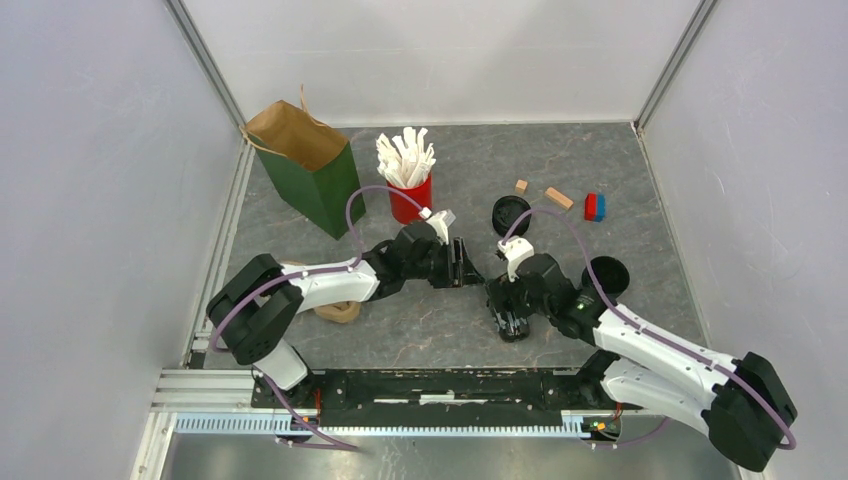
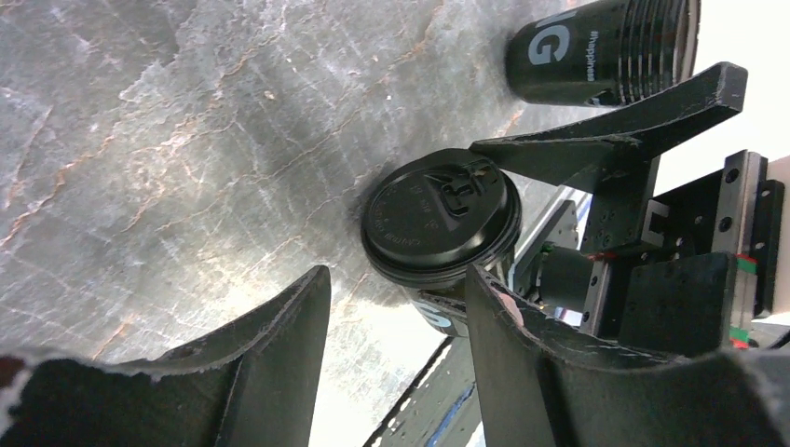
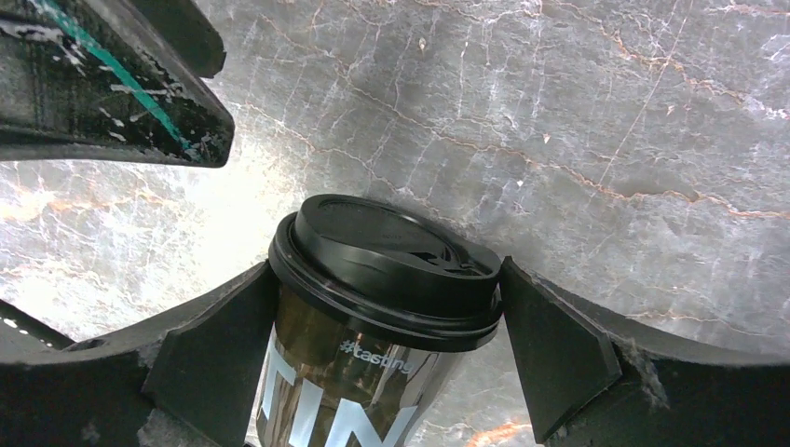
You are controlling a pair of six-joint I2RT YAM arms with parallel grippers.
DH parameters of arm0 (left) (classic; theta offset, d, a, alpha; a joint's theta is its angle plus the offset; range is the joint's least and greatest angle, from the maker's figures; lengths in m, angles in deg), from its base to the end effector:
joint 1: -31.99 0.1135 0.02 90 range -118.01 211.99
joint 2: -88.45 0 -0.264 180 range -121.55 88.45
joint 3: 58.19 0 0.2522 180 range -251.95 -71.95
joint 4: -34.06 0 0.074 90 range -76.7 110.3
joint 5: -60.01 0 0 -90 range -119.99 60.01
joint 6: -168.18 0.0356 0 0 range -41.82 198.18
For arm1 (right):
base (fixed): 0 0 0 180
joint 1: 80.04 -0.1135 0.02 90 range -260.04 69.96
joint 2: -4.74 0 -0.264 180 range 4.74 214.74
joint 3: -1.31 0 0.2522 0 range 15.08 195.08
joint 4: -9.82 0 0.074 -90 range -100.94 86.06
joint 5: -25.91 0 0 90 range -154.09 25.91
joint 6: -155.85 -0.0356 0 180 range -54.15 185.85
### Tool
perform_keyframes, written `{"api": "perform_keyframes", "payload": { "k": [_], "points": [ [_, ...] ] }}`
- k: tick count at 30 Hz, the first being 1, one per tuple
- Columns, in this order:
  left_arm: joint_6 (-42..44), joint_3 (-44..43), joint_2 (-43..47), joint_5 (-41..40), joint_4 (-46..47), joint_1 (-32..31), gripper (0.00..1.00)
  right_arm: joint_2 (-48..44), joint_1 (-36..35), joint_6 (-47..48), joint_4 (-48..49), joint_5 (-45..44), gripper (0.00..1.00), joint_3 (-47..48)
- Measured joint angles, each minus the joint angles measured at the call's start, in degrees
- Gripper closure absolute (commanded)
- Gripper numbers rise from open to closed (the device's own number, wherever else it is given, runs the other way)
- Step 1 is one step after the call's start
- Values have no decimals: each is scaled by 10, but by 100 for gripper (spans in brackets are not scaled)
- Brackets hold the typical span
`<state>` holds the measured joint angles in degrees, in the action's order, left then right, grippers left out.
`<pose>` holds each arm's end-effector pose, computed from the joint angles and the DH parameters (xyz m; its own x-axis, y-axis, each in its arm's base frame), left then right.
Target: Pack the takeout coffee
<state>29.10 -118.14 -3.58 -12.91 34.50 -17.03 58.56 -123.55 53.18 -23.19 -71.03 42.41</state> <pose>0.2118 -0.2598 0.1867 -0.8945 -0.0716 -0.4412 0.3201 0.5862 -0.7442 0.1382 0.1253 0.1928 -0.6432 -0.3103 -0.7000 -0.4932 0.8672 0.0687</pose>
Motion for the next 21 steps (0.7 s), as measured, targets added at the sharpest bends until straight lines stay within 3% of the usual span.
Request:
{"api": "perform_keyframes", "payload": {
  "k": [8,21],
  "points": [
    [13,-1,8,-18,-43,0,38,-13,-3,-34,36,6,13,-29],
    [13,-1,83,-20,-115,0,34,-71,-4,3,109,47,18,-82]
  ]
}}
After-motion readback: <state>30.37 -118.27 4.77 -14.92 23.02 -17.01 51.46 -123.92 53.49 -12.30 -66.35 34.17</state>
